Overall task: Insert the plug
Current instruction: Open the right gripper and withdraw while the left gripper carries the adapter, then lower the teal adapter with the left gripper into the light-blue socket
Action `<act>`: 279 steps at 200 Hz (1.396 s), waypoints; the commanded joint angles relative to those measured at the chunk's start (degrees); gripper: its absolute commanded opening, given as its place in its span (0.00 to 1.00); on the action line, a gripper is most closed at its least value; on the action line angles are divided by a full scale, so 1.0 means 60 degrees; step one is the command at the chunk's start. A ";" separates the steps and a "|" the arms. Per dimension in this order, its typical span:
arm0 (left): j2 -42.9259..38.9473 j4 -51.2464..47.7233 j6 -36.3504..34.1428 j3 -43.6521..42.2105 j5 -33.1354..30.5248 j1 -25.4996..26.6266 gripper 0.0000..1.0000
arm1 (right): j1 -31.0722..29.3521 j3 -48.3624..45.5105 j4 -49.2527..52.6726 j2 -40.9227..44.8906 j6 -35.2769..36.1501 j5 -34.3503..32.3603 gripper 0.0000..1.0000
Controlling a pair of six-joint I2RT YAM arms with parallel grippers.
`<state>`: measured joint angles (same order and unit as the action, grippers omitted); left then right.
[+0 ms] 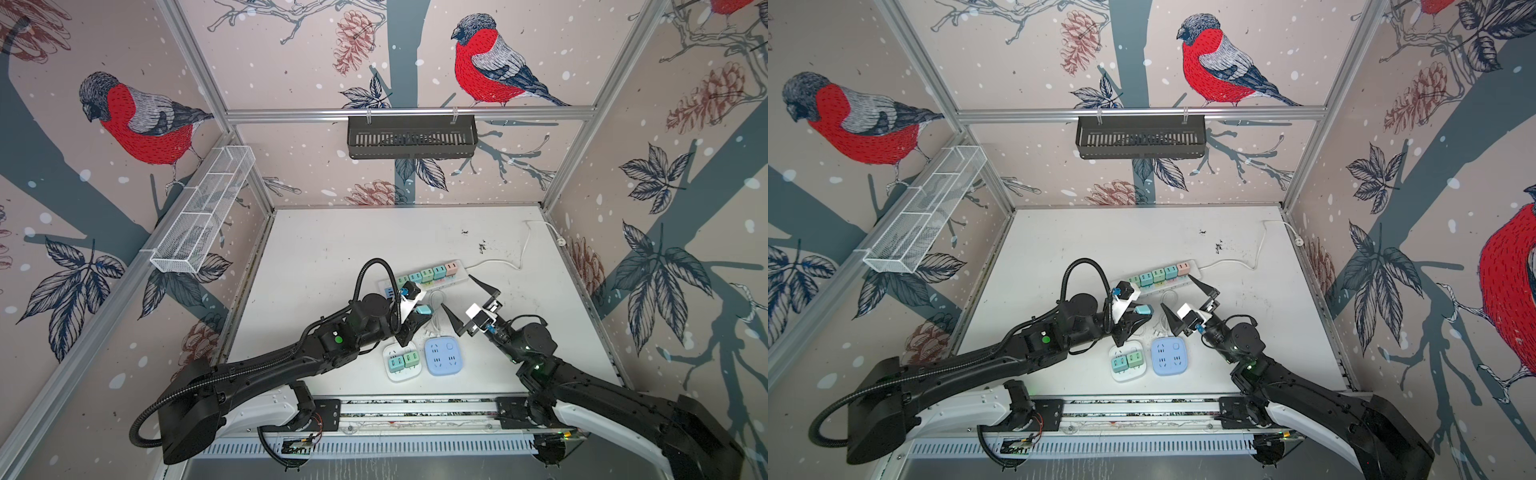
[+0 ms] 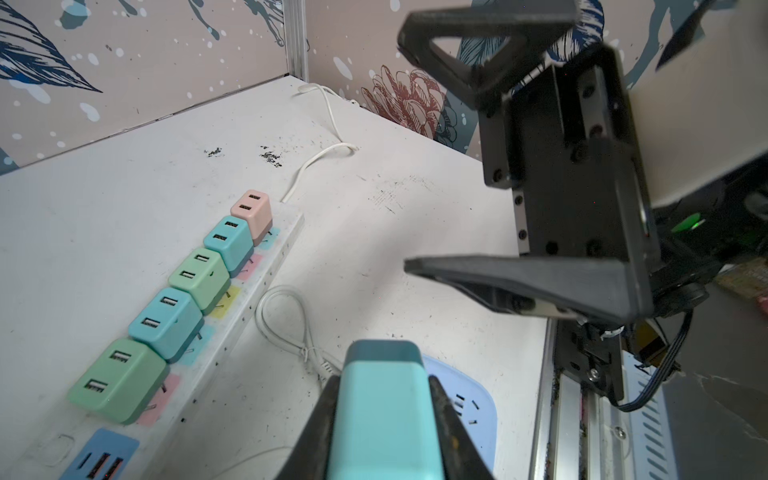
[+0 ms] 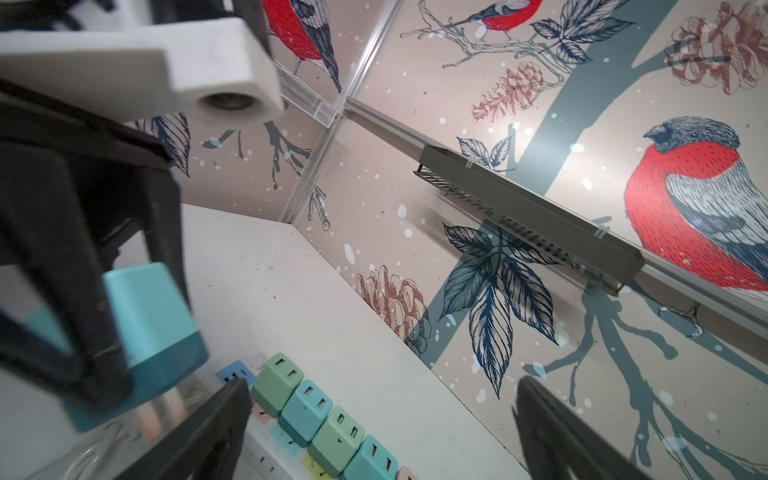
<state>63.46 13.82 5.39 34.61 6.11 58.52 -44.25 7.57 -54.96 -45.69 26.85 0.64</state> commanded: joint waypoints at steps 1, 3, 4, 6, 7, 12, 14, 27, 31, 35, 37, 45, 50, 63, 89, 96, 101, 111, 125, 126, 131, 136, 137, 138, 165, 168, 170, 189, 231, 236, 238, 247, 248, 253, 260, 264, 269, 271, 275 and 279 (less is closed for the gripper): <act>0.0364 -0.0139 -0.1092 0.0315 -0.0828 0.0706 0.00 | 0.0411 0.0261 0.0602 0.0020 -0.1774 -0.0480 1.00; 0.0424 -0.0195 -0.1177 0.0367 -0.0916 0.0804 0.00 | 0.0459 0.0261 0.0575 0.0011 -0.1903 -0.0538 1.00; 0.0446 -0.0224 -0.1213 0.0390 -0.0960 0.0857 0.00 | 0.0475 0.0254 0.0554 0.0012 -0.1966 -0.0572 1.00; 0.0506 -0.0283 -0.1295 0.0451 -0.1040 0.0959 0.00 | 0.0523 0.0241 0.0501 0.0005 -0.2090 -0.0641 1.00; 0.0546 -0.0319 -0.1338 0.0484 -0.1073 0.1015 0.00 | 0.0536 0.0236 0.0480 -0.0006 -0.2147 -0.0667 1.00; 0.0736 -0.0483 -0.1544 0.0627 -0.1245 0.1271 0.00 | 0.0683 0.0198 0.0361 -0.0009 -0.2418 -0.0813 1.00; 0.0806 -0.0563 -0.1598 0.0719 -0.1342 0.1385 0.00 | 0.0729 0.0190 0.0339 -0.0004 -0.2514 -0.0859 1.00; 0.1363 -0.1126 -0.2052 0.1251 -0.1781 0.2040 0.00 | 0.1118 0.0132 0.0292 0.0052 -0.3124 -0.1200 1.00; 0.1537 -0.1302 -0.2140 0.1427 -0.1850 0.2192 0.00 | 0.1251 0.0105 0.0291 0.0079 -0.3303 -0.1327 1.00; 0.1714 -0.1470 -0.2215 0.1579 -0.1880 0.2318 0.00 | 0.1403 0.0088 0.0310 0.0118 -0.3500 -0.1448 1.00; 0.1801 -0.1553 -0.2238 0.1649 -0.1893 0.2361 0.00 | 0.1469 0.0086 0.0341 0.0134 -0.3602 -0.1508 1.00; 0.2120 -0.1789 -0.2318 0.1889 -0.1902 0.2536 0.00 | 0.1830 0.0071 0.0479 0.0234 -0.4044 -0.1812 1.00; 0.2290 -0.1892 -0.2344 0.2023 -0.1887 0.2620 0.00 | 0.2068 0.0071 0.0598 0.0289 -0.4329 -0.2005 1.00; 0.2649 -0.2108 -0.2405 0.2249 -0.1675 0.2710 0.00 | 0.2756 0.0045 0.0935 0.0440 -0.5036 -0.2155 1.00; 0.3037 -0.2581 -0.2467 0.2665 -0.1115 0.2745 0.00 | 0.3944 -0.0045 0.1303 0.0557 -0.5973 -0.1810 1.00; 0.3071 -0.2808 -0.2452 0.2781 -0.1004 0.2744 0.00 | 0.4192 -0.0035 0.1410 0.0538 -0.6161 -0.1798 1.00; 0.3100 -0.3017 -0.2452 0.2931 -0.0930 0.2755 0.00 | 0.4360 -0.0046 0.1456 0.0510 -0.6278 -0.1771 1.00; 0.3154 -0.3595 -0.2389 0.3263 -0.0887 0.2743 0.00 | 0.4642 -0.0049 0.1527 0.0461 -0.6492 -0.1721 1.00; 0.3256 -0.4117 -0.2310 0.3559 -0.0828 0.2744 0.00 | 0.4970 -0.0135 0.1498 0.0409 -0.6684 -0.1671 1.00; 0.3268 -0.4133 -0.2300 0.3576 -0.0828 0.2743 0.00 | 0.4986 -0.0135 0.1498 0.0409 -0.6686 -0.1666 1.00; 0.3336 -0.4219 -0.2279 0.3629 -0.0849 0.2749 0.00 | 0.5065 -0.0161 0.1459 0.0379 -0.6728 -0.1651 1.00; 0.3431 -0.4296 -0.2275 0.3679 -0.0857 0.2749 0.00 | 0.5134 -0.0204 0.1399 0.0346 -0.6755 -0.1653 1.00; 0.3451 -0.4304 -0.2275 0.3687 -0.0857 0.2745 0.00 | 0.5148 -0.0220 0.1383 0.0341 -0.6758 -0.1649 1.00; 0.3475 -0.4315 -0.2275 0.3698 -0.0857 0.2751 0.00 | 0.5156 -0.0236 0.1368 0.0331 -0.6752 -0.1655 1.00; 0.4452 -0.5300 -0.2101 0.4525 -0.1046 0.2744 0.00 | 0.5309 -0.0494 0.0986 0.0209 -0.6827 -0.1924 1.00; 0.4553 -0.5429 -0.2079 0.4606 -0.1075 0.2751 0.00 | 0.5322 -0.0500 0.0975 0.0193 -0.6831 -0.1937 1.00; 0.4620 -0.5506 -0.2065 0.4651 -0.1091 0.2744 0.00 | 0.5324 -0.0500 0.0972 0.0190 -0.6840 -0.1938 1.00; 0.5039 -0.6083 -0.1899 0.5060 -0.1184 0.2763 0.00 | 0.5424 -0.0460 0.0986 0.0051 -0.6868 -0.1996 1.00; 0.5415 -0.6481 -0.1792 0.5285 -0.1148 0.2756 0.00 | 0.5569 -0.0495 0.0547 -0.0600 -0.7249 -0.2519 1.00; 0.5482 -0.6553 -0.1777 0.5348 -0.1178 0.2763 0.00 | 0.5583 -0.0447 0.0627 -0.0641 -0.7272 -0.2552 1.00; 0.5512 -0.6574 -0.1777 0.5357 -0.1190 0.2758 0.00 | 0.5598 -0.0432 0.0622 -0.0656 -0.7262 -0.2553 1.00; 0.5640 -0.6673 -0.1777 0.5431 -0.1231 0.2756 0.00 | 0.5591 -0.0391 0.0640 -0.0704 -0.7265 -0.2525 1.00; 0.5654 -0.6678 -0.1777 0.5434 -0.1234 0.2756 0.00 | 0.5589 -0.0395 0.0637 -0.0704 -0.7262 -0.2517 1.00; 0.5708 -0.6722 -0.1784 0.5463 -0.1237 0.2755 0.00 | 0.5588 -0.0384 0.0627 -0.0721 -0.7241 -0.2496 1.00; 0.5769 -0.6741 -0.1763 0.5500 -0.1226 0.2756 0.00 | 0.5588 -0.0380 0.0620 -0.0720 -0.7238 -0.2466 1.00; 0.5807 -0.6753 -0.1762 0.5509 -0.1223 0.2756 0.00 | 0.5590 -0.0385 0.0627 -0.0721 -0.7240 -0.2467 1.00; 0.5844 -0.6770 -0.1763 0.5532 -0.1204 0.2758 0.00 | 0.5588 -0.0393 0.0620 -0.0721 -0.7232 -0.2466 1.00; 0.5866 -0.6782 -0.1766 0.5538 -0.1196 0.2746 0.00 | 0.5588 -0.0393 0.0620 -0.0720 -0.7233 -0.2459 1.00; 0.5892 -0.6786 -0.1763 0.5553 -0.1181 0.2763 0.00 | 0.5588 -0.0397 0.0624 -0.0720 -0.7220 -0.2452 1.00; 0.5916 -0.6792 -0.1770 0.5562 -0.1179 0.2757 0.00 | 0.5597 -0.0396 0.0620 -0.0720 -0.7229 -0.2448 1.00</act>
<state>98.17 -24.93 -5.80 67.18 -0.67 74.83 -10.72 4.86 -48.75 -49.95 -15.51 -13.32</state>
